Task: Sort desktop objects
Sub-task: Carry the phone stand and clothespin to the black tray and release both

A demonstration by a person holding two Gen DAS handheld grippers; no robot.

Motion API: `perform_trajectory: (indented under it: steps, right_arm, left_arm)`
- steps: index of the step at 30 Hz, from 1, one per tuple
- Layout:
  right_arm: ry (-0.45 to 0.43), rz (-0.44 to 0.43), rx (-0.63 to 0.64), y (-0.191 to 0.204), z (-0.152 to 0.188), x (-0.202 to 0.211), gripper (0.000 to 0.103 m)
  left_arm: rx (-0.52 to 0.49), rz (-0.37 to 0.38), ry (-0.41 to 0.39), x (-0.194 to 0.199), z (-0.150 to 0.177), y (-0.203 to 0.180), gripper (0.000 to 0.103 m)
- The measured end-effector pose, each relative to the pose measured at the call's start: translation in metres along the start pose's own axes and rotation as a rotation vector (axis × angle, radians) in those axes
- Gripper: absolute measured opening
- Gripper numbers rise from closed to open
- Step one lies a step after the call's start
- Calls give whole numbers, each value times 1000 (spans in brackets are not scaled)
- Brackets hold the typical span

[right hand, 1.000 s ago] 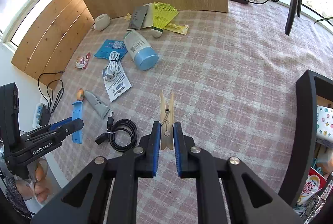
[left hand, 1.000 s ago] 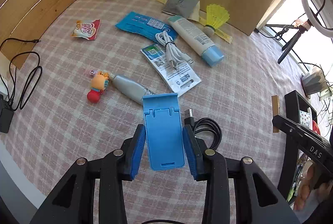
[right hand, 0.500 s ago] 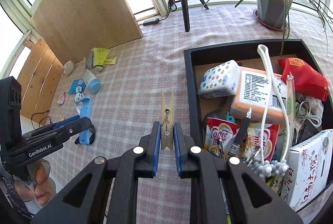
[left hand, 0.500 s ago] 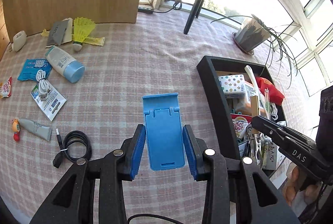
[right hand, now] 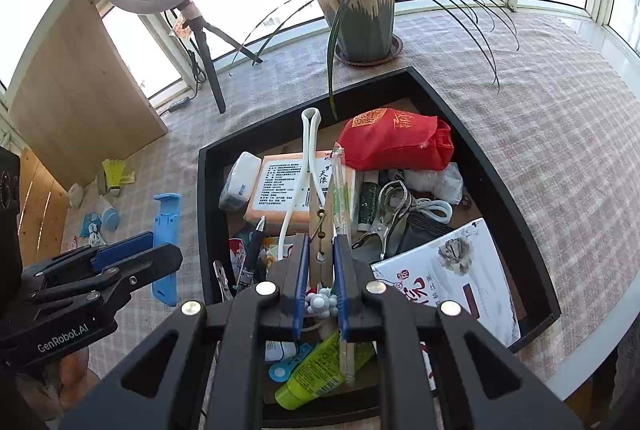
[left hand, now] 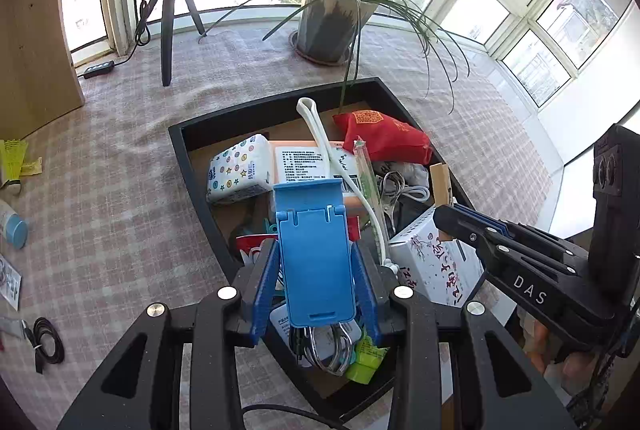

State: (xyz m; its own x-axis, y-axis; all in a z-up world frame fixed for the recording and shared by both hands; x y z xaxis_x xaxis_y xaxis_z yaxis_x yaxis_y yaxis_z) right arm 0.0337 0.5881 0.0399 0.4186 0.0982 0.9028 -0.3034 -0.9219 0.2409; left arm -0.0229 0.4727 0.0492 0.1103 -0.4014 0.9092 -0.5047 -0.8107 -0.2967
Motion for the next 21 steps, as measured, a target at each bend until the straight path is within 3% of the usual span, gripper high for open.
perform_trajectory:
  steps: [9,11,14,21]
  right_arm:
    - [-15,17,-32,-25,-4,12,13]
    - [-14,1,-16,-21,-4,13,14]
    - [-16,11,-31,-20,-5,17,30]
    - [-13,-34,-19,1,-6,18,30]
  left_arm:
    - [-38,35,14,-9,-7,-33,36]
    - [-34,44,26,-10,-6,-34,42]
    - [-13,27,7,-4,-6,-23,44]
    - [47,-5,-9,9,0,19,43]
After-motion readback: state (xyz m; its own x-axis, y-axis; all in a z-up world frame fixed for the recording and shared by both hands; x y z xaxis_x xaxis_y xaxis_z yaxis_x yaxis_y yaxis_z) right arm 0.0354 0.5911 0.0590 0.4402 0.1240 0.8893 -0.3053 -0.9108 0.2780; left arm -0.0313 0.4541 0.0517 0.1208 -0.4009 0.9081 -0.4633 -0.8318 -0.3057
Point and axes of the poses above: each gripper's, at about its wrist camera, not at the fingertips, and x roughly against the way its jaws point, y to its left, z to its underside, the point moved 10 cm from there along -x, roughly the way its jaws point, and after that the axes turned 9 degrees about y, right-handed, at the moved point
